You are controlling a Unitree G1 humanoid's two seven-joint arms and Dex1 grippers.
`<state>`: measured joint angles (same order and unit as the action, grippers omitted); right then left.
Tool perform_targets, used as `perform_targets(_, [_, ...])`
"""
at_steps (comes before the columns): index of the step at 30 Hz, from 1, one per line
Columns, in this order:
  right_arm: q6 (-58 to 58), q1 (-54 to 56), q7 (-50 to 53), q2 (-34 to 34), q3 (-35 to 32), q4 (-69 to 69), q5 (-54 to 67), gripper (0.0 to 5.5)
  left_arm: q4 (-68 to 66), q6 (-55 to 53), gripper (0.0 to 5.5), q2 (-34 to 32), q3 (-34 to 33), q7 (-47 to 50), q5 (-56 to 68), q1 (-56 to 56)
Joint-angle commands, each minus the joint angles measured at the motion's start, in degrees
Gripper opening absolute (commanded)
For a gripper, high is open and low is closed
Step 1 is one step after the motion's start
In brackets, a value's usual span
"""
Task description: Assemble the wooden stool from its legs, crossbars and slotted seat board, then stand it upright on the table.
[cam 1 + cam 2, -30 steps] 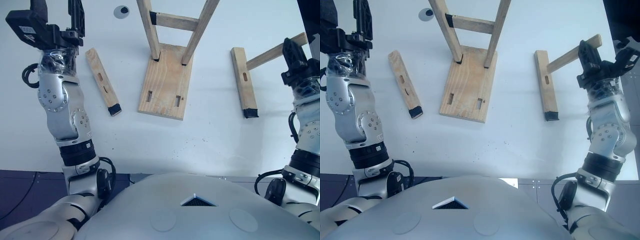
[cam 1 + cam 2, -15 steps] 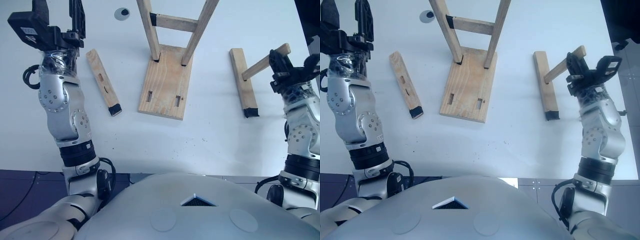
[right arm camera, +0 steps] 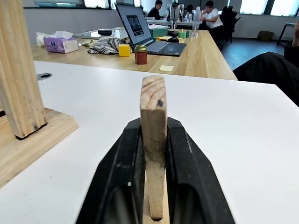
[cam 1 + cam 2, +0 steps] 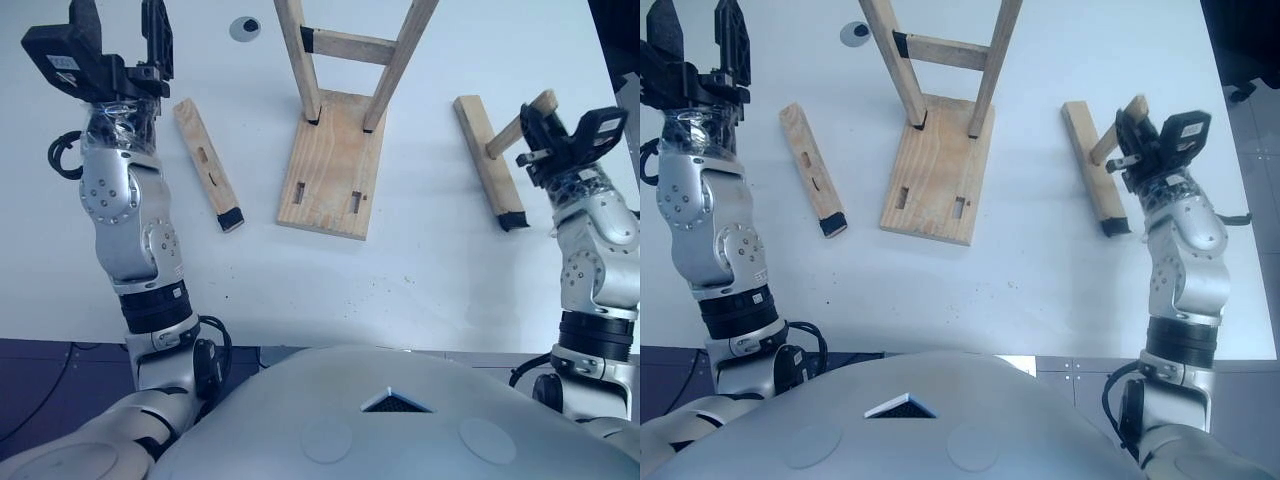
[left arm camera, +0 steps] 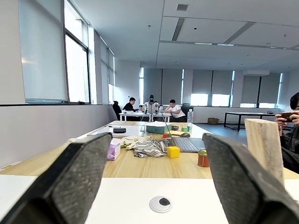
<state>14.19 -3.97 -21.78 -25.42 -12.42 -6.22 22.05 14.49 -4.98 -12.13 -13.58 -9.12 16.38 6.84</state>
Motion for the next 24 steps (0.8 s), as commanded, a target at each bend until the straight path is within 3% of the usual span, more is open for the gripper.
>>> perform_targets(1, [4.8,-3.4,1.0,0.9,0.3,1.9,-0.8,0.38,-0.5,-0.9,3.55,-0.2,0.4,0.0,-0.4,0.2])
perform_targets(10, [6.3,-3.8,0.3,0.3,0.6,1.2,-0.1,0.38,-0.9,-0.9,3.55,-0.2,0.7,0.1,-0.5,0.7])
perform_targets(11, [6.4,-3.6,-0.4,-0.8,0.8,0.4,-0.5,0.75,-0.7,-0.9,3.55,-0.1,0.8,0.1,-0.5,0.5])
perform_targets(18, [13.2,-4.6,-6.7,-9.2,1.1,-5.4,-1.9,1.75,1.0,-0.6,3.55,0.4,0.9,0.8,-0.9,-1.2])
perform_targets(24, [18.3,-4.7,-6.9,-10.8,3.6,-6.2,-5.0,2.78,2.0,-0.8,3.55,1.1,1.4,1.3,-0.9,-2.6])
